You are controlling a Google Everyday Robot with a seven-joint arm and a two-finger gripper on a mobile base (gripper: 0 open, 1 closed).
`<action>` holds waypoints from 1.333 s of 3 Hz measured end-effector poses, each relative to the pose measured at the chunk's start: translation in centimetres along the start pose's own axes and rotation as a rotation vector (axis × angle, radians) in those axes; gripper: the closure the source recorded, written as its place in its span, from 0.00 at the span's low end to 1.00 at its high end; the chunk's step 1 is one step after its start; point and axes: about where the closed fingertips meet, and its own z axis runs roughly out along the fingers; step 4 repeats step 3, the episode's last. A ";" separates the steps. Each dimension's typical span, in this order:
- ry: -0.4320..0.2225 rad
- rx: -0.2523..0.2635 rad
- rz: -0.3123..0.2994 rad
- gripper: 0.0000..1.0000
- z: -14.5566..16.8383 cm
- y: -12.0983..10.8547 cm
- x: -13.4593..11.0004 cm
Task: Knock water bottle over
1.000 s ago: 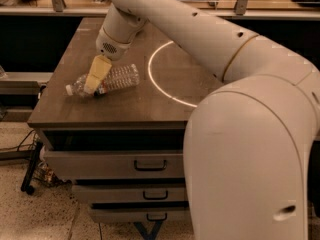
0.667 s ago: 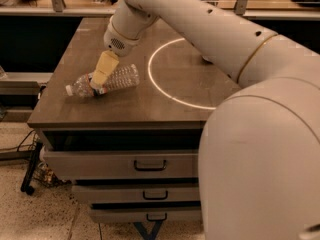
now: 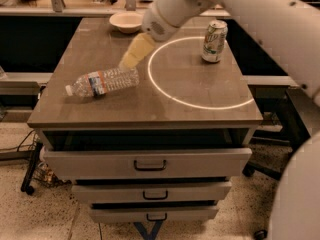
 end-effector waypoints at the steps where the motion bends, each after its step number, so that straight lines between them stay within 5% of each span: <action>1: -0.106 0.120 0.063 0.00 -7.9 -3.0 3.8; 2: -0.181 0.229 0.095 0.00 -13.8 -5.8 6.7; 4: -0.179 0.227 0.097 0.00 -13.8 -5.7 6.8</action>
Offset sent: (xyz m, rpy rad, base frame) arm 0.0027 -0.2437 0.1027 0.2283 -0.2792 -0.3251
